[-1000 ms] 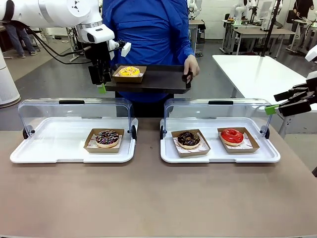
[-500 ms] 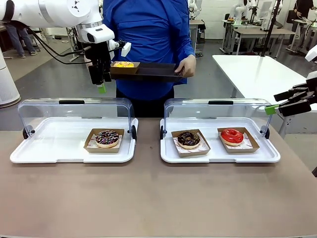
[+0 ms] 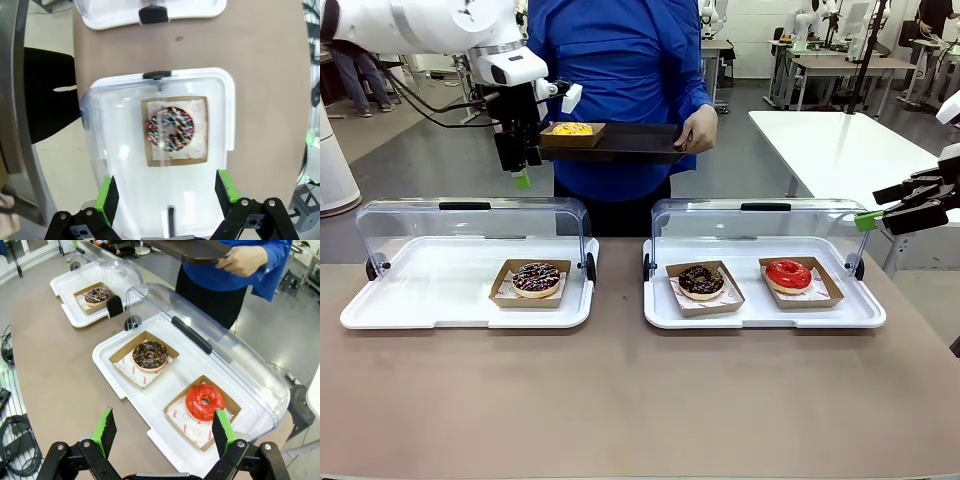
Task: Provide the desired donut to the person.
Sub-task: Pick up and lift the Paper togo box containing the Donut pointed at by the person.
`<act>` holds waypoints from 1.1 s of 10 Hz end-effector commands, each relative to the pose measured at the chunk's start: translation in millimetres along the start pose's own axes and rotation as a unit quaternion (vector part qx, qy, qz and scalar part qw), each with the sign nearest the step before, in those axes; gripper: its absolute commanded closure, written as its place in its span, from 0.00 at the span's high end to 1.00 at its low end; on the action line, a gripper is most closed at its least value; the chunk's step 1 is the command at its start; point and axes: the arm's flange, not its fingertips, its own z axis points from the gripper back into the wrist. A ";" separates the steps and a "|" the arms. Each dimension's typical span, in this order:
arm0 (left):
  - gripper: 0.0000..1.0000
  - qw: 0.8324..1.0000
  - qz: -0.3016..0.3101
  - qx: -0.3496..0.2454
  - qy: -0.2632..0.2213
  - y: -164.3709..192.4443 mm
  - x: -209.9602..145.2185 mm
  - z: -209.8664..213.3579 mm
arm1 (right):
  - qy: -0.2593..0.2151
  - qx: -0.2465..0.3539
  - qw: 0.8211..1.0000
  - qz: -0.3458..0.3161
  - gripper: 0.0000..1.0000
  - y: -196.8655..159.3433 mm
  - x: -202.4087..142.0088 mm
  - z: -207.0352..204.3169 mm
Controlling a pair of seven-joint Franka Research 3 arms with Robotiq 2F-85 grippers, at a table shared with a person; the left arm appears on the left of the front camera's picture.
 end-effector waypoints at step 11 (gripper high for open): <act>1.00 0.905 0.234 0.099 -0.341 -175.6 -308.3 -12.3 | -0.005 0.003 1.000 0.006 1.00 -1.4 -1.5 -1.7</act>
